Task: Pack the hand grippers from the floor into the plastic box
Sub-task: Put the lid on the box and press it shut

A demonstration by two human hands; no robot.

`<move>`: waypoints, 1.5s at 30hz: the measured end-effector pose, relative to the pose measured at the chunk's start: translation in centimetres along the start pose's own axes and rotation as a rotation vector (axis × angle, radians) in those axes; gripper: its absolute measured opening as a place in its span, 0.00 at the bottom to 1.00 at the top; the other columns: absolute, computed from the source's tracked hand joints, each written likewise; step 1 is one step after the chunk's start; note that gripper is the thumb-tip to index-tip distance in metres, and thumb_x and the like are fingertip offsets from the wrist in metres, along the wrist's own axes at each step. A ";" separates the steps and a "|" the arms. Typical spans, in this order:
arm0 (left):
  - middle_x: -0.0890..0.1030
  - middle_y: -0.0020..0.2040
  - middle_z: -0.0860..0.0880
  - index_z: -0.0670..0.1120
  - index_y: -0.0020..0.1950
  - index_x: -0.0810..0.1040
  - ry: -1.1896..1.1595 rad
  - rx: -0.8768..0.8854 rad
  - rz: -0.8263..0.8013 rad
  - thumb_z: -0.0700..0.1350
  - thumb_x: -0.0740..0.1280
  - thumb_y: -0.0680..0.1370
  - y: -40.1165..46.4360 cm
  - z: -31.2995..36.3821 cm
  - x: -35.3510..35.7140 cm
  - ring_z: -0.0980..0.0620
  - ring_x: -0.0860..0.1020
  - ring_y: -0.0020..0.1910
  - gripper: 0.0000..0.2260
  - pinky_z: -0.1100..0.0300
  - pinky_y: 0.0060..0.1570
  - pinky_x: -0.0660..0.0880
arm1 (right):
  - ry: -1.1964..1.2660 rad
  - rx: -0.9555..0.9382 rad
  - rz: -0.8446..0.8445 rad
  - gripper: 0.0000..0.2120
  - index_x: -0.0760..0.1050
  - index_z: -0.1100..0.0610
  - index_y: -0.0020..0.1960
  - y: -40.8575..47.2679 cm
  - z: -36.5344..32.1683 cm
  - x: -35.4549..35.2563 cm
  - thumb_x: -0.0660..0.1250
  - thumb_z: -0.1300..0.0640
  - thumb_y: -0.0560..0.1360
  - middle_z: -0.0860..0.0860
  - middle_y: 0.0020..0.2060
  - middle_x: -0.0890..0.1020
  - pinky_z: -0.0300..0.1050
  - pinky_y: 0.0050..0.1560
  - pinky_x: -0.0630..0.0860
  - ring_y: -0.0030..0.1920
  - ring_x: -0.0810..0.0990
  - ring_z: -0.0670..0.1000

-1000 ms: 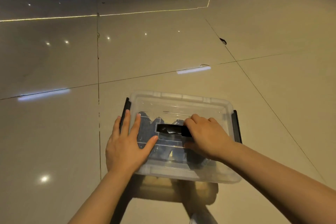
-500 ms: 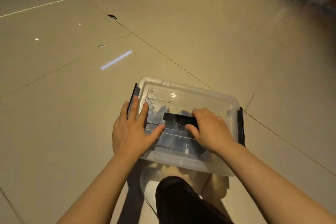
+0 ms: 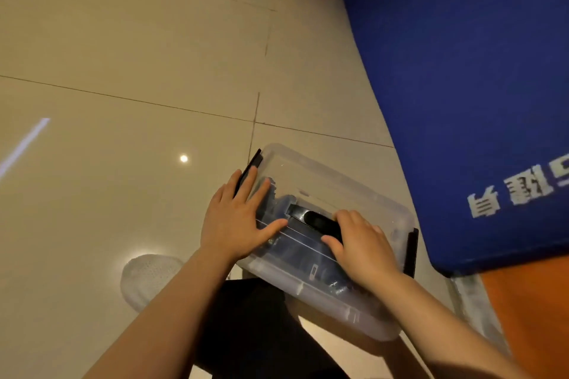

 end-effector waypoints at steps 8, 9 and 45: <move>0.48 0.77 0.49 0.55 0.77 0.50 0.003 0.274 -0.093 0.74 0.42 0.71 -3.2 9.5 2.2 0.46 0.47 0.76 0.39 0.48 0.70 0.53 | -0.002 0.225 -0.017 0.14 0.67 0.50 0.57 -10.2 6.5 0.4 0.59 0.42 0.78 0.47 0.55 0.74 0.45 0.57 0.65 0.55 0.74 0.51; 0.47 0.77 0.49 0.55 0.77 0.49 0.018 0.310 -0.105 0.75 0.42 0.70 -3.5 10.5 2.5 0.46 0.46 0.76 0.40 0.48 0.71 0.51 | -0.006 0.254 -0.023 0.14 0.67 0.49 0.57 -11.2 7.2 0.4 0.59 0.42 0.77 0.47 0.55 0.74 0.45 0.57 0.65 0.55 0.74 0.51; 0.50 0.76 0.54 0.62 0.75 0.53 0.039 1.151 -0.295 0.70 0.45 0.74 -3.6 38.5 9.4 0.51 0.43 0.75 0.30 0.40 0.69 0.36 | 0.124 0.959 0.199 0.35 0.54 0.46 0.75 -27.7 25.2 6.6 0.40 0.29 0.74 0.56 0.75 0.59 0.64 0.67 0.64 0.74 0.58 0.61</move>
Point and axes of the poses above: each hand's wrist, its own y-axis towards the middle knuckle, its own x-axis out of the palm, z = x × y, the point moved 6 cm from there along y, towards the middle knuckle
